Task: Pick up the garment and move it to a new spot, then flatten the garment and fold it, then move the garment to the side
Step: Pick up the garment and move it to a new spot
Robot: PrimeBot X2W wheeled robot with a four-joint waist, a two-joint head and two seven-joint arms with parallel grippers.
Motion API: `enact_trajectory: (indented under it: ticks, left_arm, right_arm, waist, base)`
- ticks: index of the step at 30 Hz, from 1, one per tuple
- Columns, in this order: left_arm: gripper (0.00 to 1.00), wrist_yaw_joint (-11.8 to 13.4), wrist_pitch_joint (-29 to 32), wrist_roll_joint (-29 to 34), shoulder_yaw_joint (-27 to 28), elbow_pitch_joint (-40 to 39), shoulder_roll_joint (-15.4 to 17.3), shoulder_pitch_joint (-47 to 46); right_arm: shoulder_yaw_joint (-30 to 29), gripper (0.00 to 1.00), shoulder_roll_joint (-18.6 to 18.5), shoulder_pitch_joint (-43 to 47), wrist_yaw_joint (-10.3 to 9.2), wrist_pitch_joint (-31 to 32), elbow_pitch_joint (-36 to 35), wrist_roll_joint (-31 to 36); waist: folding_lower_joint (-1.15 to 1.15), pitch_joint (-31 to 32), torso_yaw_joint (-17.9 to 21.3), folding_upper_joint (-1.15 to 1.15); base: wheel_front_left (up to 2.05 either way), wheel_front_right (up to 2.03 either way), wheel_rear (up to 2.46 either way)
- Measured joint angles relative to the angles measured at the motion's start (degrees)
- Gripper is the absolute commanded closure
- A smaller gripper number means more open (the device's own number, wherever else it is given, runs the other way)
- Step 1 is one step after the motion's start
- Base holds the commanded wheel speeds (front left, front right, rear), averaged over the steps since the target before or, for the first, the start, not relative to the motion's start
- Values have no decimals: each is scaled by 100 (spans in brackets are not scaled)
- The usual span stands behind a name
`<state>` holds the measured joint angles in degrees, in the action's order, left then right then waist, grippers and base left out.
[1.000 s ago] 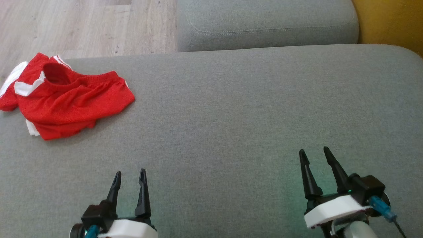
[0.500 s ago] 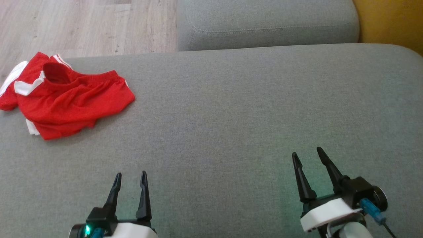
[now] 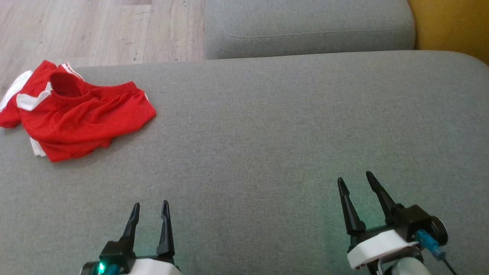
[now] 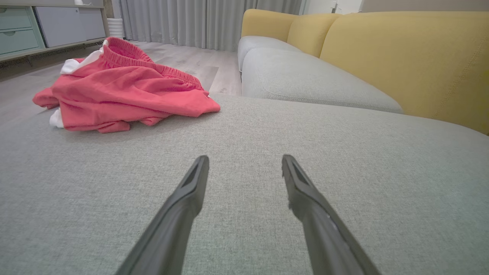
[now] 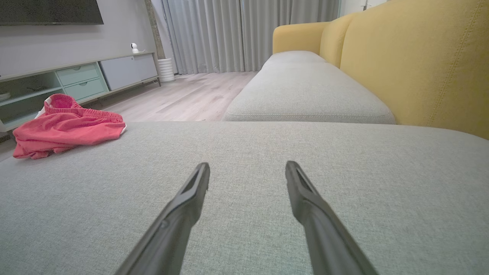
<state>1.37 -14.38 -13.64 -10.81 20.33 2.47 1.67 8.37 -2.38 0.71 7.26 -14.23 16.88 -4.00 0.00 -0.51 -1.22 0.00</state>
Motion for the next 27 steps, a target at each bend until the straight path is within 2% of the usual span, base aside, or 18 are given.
enact_trajectory:
  ticks: [7,12,27]
  left_arm:
    - [0,14,0,1,-11,34,0,-1]
    - [0,15,0,1,-30,85,0,-3]
    - [0,67,1,0,-21,103,132,1]
  right_arm:
    - [-19,0,0,1,0,0,1,0]
    - [-86,0,-2,3,0,0,-3,-1]
    - [38,0,-4,112,0,1,-36,-107]
  waist:
    - [0,5,-41,0]
    - [0,20,-244,0]
    - [0,122,-1638,0]
  base:
    - [0,0,0]
    - [0,0,0]
    - [0,0,0]
